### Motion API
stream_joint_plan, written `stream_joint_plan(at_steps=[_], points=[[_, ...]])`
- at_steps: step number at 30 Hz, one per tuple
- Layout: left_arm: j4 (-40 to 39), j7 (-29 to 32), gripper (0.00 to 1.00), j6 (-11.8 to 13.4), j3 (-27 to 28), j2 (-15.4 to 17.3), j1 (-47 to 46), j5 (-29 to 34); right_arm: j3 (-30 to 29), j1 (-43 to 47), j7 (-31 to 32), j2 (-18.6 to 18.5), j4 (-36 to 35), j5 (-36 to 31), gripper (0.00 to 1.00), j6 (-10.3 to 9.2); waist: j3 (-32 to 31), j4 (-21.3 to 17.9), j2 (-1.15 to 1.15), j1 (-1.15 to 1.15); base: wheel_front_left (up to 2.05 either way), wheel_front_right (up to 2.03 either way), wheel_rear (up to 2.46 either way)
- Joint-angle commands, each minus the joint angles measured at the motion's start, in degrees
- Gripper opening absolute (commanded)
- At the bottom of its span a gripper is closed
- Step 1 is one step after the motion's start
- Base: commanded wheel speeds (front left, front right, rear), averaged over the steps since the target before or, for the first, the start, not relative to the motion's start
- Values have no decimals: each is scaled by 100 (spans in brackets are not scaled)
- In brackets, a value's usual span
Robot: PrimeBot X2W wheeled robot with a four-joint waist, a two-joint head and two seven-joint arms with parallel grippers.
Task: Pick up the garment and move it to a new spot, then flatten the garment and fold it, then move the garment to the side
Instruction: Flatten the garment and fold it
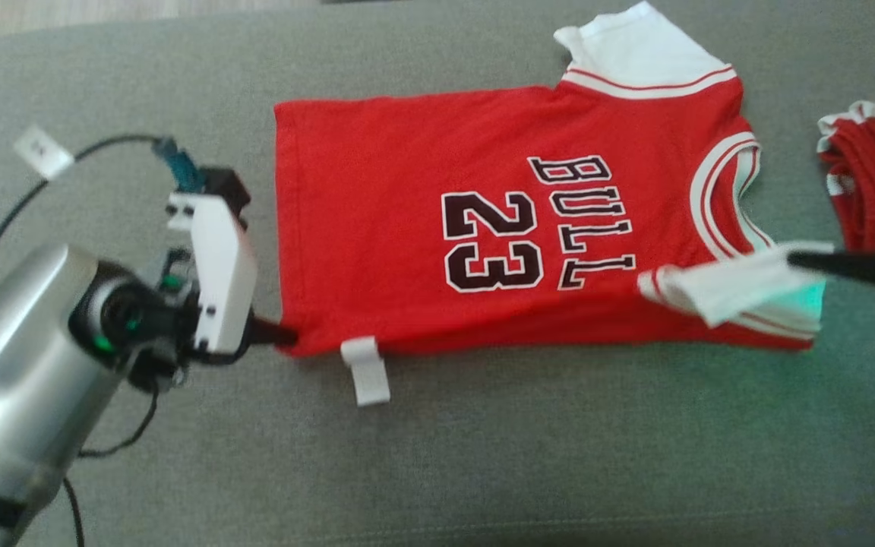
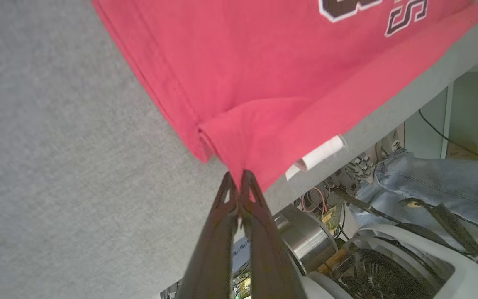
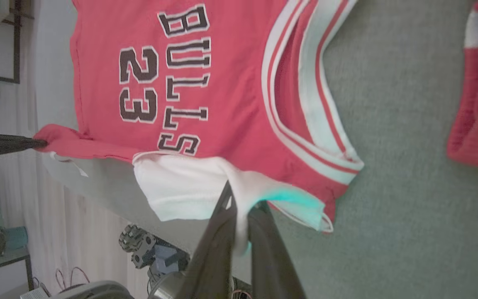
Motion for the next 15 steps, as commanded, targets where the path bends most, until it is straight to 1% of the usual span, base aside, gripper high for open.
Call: stream_joint_plan(at_steps=[1,8,9,10,11,12,15], points=[[-88,17,0,-31,299,162,-406,-10,-140,-78,17,-142,30,35,0,39,100,0,0,0,0,0,0],[376,79,0,20,322,-142,-879,-9,-99,-553,26,280,690,-36,0,39,379,12,0,0,0,0,0],[441,31,0,28,352,-191,-917,-19,-100,-595,-22,339,777,-55,7,39,399,10,0,0,0,0,0],[502,-71,20,41,390,-238,-954,-2,-95,-626,-64,396,855,-74,39,39,415,7,0,0,0,0,0],[565,-151,71,39,407,-280,-978,17,-99,-647,-121,454,926,-84,71,39,422,2,0,0,0,0,0],[624,-192,100,21,419,-317,-987,7,-117,-661,-208,514,983,-87,100,39,418,-4,0,0,0,0,0],[744,-419,100,-64,495,-355,-974,10,-215,-625,-551,671,1056,-48,100,39,321,-22,0,0,0,0,0]])
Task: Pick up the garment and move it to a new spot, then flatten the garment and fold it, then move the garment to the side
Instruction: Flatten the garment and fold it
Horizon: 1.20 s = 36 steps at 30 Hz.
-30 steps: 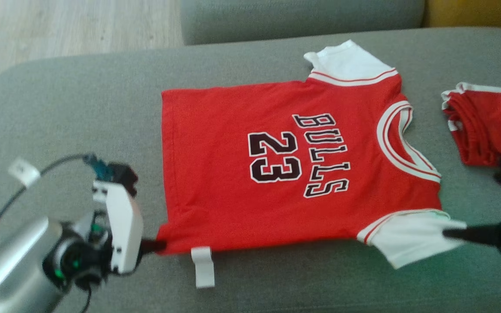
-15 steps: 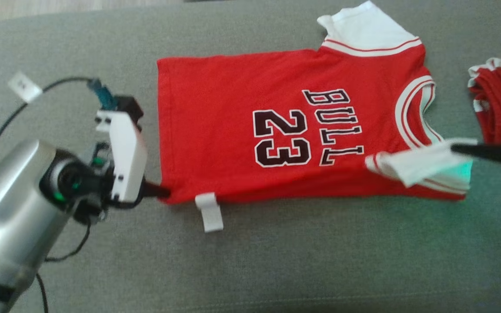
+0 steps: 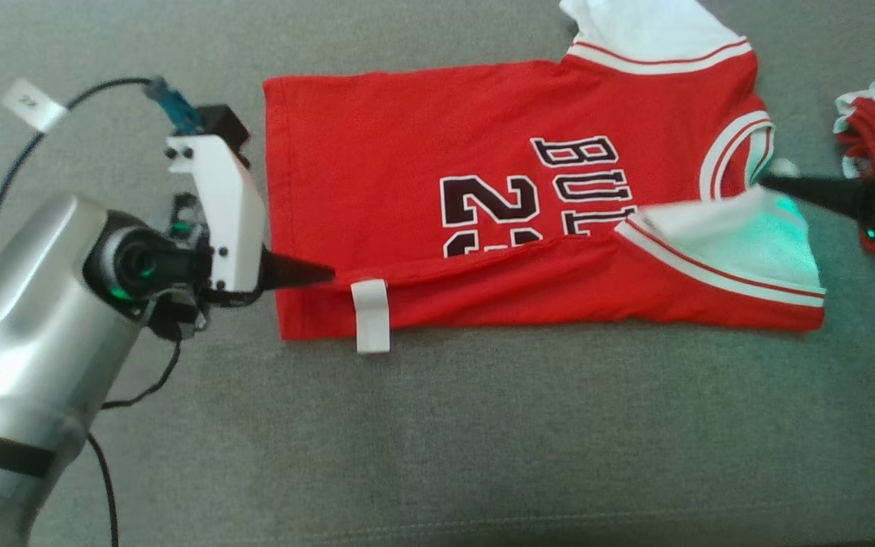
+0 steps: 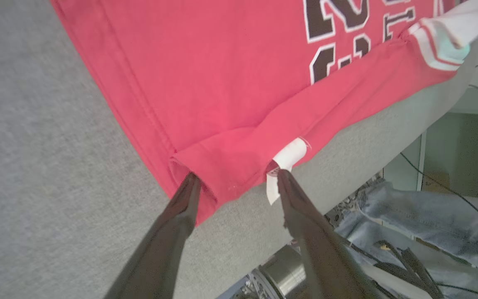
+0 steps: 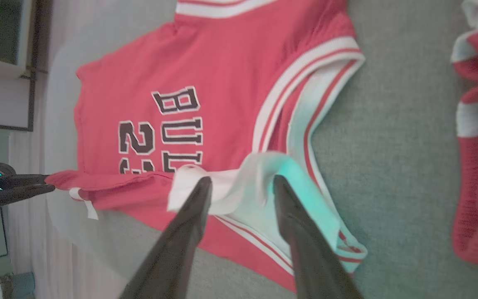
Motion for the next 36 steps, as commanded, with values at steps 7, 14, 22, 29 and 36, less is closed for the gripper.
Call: stream_joint_plan(at_steps=[7,14,22,29,36], points=[[-250,-1650,100,-342,651,294,-101,510,-542,407,-1887,-110,-525,-276,100,39,-482,-21,0,0,0,0,0],[-699,-4577,100,-80,941,225,636,1785,-961,1246,-4538,-282,-1228,-1120,100,39,-833,-20,0,0,0,0,0],[-1296,-6746,100,677,1069,146,1794,2698,-2347,2370,-5638,224,-1124,-2474,100,39,-1001,-115,0,0,0,0,0],[-1470,-7574,100,1458,1244,-31,2693,3094,-4552,3931,-5642,1740,-1184,-4643,100,39,-1064,-169,0,0,0,0,0],[-1119,-7698,100,1858,1155,-376,3196,3520,-4893,4399,-5323,2439,-698,-5735,100,39,-1025,-167,0,0,0,0,0]])
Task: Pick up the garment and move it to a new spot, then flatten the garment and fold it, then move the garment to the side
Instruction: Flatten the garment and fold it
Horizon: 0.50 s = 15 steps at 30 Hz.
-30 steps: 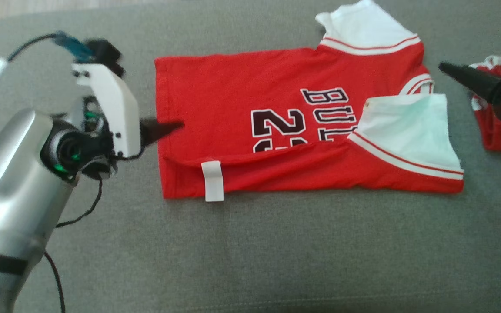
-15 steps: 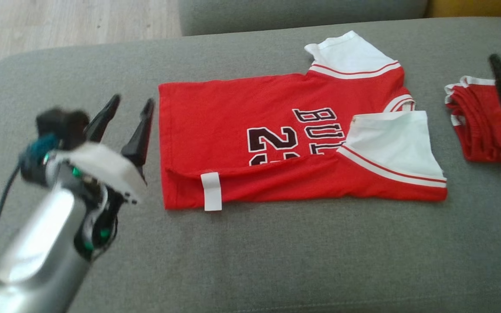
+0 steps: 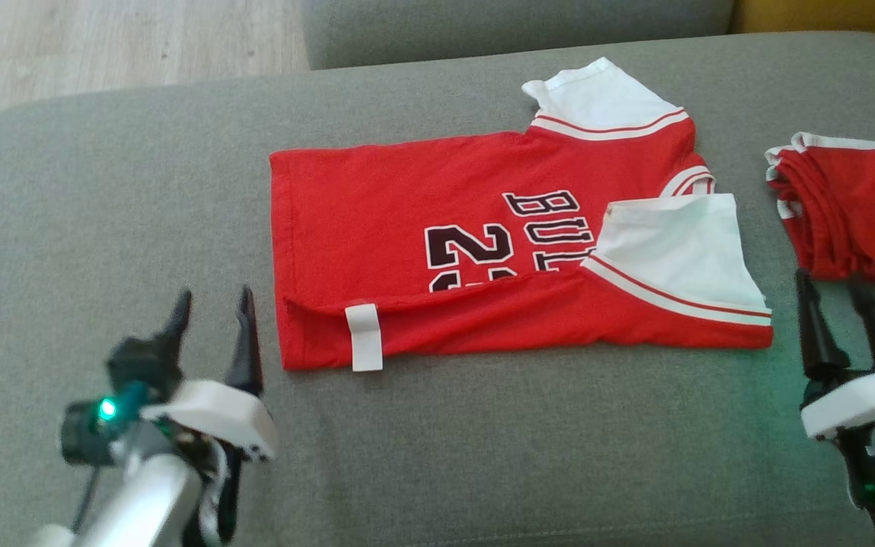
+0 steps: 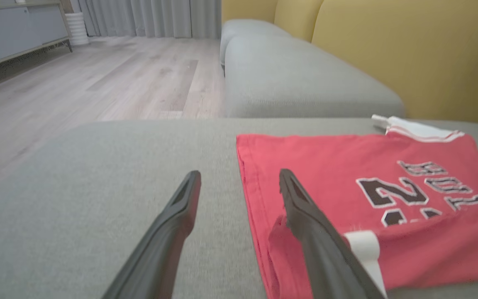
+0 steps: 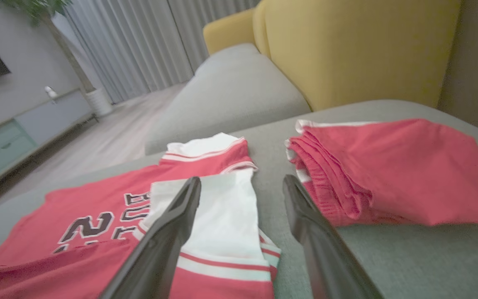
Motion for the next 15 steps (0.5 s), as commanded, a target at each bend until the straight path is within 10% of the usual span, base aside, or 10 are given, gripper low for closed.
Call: stream_joint_plan(at_steps=[1,15], points=[[-23,-25,100,7,147,80,-226,55,17,-224,127,-85,-40,-151,100,39,29,15,0,0,0,0,0],[1249,1050,100,-614,-493,-440,-961,-154,-154,-1024,1823,387,1373,-365,100,39,354,130,0,0,0,0,0]])
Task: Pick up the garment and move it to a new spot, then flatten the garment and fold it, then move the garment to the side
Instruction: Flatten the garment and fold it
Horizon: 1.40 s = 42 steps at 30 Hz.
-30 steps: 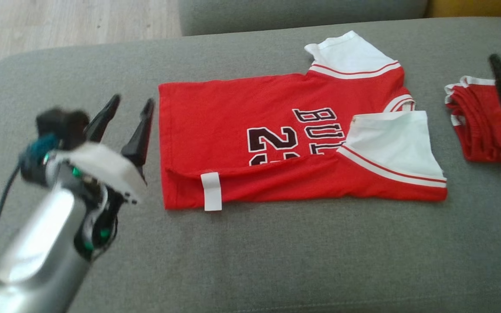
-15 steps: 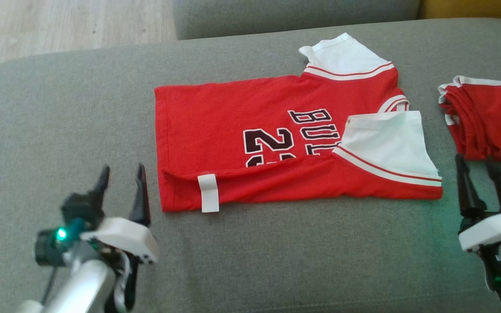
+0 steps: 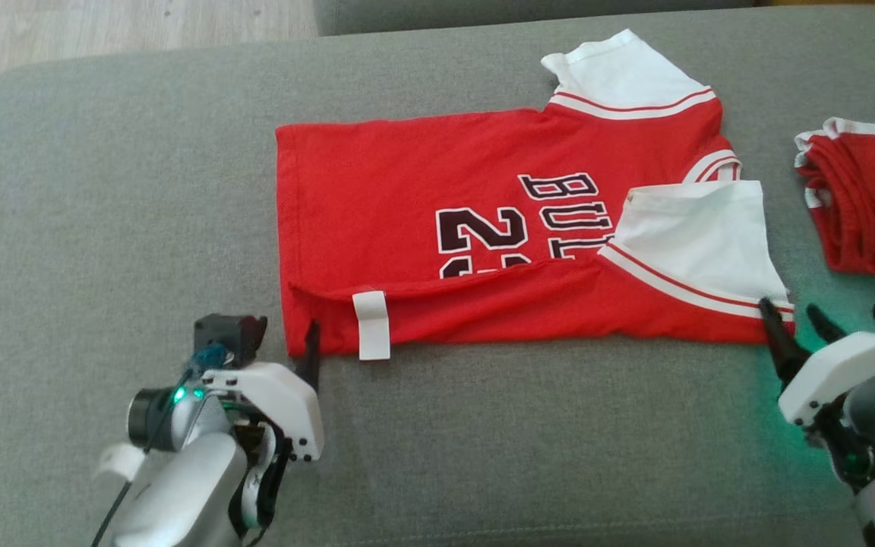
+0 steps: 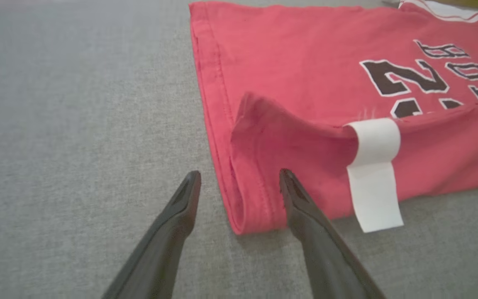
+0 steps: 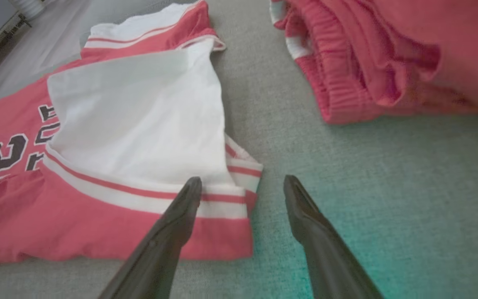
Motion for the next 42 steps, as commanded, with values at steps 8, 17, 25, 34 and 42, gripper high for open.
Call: stream_joint_plan(at_steps=[8,17,25,34,42], points=[[90,668,100,62,46,-69,-390,-152,379,-335,254,43,64,239,100,39,100,-28,0,0,0,0,0],[128,924,0,72,24,-52,-378,-266,601,-423,120,27,152,430,0,39,25,-28,0,0,0,0,0],[-195,1053,0,-13,86,234,-139,-426,816,-281,226,-227,14,679,0,39,-369,30,0,0,0,0,0],[-1079,1803,0,-42,-74,920,421,-536,1003,378,1195,-796,-763,885,0,39,-645,-5,0,0,0,0,0],[-2097,2451,0,298,-93,1497,994,-640,507,1331,1974,-1100,-1914,931,0,39,-694,-38,0,0,0,0,0]])
